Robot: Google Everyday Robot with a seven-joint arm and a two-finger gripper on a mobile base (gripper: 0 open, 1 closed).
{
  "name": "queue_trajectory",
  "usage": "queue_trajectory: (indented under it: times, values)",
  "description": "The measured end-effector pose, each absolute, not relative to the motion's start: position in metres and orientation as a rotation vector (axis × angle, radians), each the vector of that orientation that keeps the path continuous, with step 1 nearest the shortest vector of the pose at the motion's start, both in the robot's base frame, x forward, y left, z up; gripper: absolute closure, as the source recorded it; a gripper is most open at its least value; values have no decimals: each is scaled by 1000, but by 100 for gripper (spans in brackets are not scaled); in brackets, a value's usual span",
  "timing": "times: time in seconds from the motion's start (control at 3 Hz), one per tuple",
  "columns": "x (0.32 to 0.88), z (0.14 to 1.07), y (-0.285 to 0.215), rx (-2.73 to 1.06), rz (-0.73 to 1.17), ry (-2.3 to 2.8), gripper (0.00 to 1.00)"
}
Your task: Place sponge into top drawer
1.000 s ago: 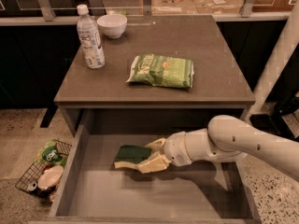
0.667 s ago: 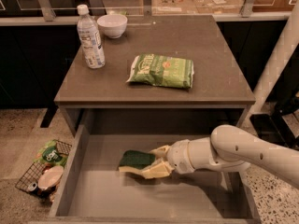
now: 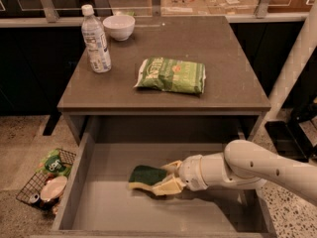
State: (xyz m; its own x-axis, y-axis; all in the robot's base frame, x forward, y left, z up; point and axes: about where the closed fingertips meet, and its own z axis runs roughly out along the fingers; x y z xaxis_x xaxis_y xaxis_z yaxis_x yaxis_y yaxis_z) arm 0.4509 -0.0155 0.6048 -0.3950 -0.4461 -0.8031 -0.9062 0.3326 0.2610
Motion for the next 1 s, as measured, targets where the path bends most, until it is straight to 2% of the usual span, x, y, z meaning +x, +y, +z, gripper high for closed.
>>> queue_trajectory:
  times: [1.0]
  values:
    - [449,604,-11,-1192,964,1976,13]
